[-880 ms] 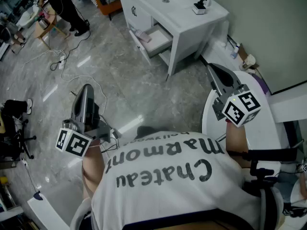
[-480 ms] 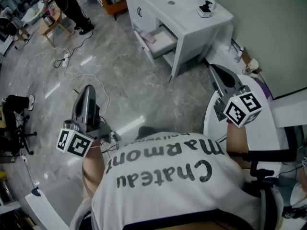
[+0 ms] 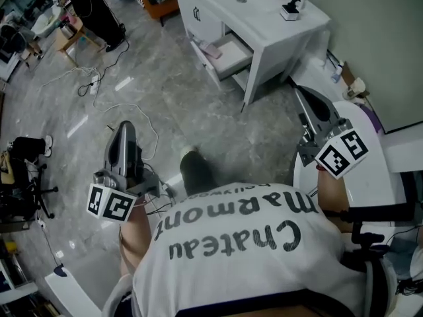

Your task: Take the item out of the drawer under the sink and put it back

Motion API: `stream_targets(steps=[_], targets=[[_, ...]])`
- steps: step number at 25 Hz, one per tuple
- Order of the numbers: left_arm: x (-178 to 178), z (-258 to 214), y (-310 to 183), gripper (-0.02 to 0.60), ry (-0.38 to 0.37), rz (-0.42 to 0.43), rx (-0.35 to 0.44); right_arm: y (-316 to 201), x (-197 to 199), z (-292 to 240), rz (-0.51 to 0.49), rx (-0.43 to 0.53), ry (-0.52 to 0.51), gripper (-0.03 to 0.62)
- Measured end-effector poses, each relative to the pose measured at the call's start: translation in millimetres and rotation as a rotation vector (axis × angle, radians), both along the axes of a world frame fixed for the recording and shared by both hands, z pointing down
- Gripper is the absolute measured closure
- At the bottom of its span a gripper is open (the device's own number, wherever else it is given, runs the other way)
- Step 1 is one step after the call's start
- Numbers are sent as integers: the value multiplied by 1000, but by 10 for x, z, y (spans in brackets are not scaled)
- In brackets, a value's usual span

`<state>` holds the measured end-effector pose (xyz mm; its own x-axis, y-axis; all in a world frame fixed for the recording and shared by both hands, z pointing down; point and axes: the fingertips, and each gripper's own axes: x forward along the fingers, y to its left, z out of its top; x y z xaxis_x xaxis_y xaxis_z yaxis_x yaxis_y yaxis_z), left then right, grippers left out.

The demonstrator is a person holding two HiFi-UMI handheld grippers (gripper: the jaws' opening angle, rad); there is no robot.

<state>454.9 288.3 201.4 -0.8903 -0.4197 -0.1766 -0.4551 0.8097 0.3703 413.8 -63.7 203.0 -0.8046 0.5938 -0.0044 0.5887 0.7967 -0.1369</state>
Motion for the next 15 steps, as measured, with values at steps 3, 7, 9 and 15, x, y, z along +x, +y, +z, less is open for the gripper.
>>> stream_targets(steps=[3,7,9,15], targets=[[-357,-36,94,572,-34,53,40,188,-118,15,12,-55,1,583],[-859,-103,210,572,-76,155,46,568,-438,27,1,-158,3,583],[-1131,-150,314,572,-83,210,22,797,-625,25,-4,-162,14,583],[-1885,-172,695,572,-104,300,-59,1365,-1259,-6,49,-72,-3,583]])
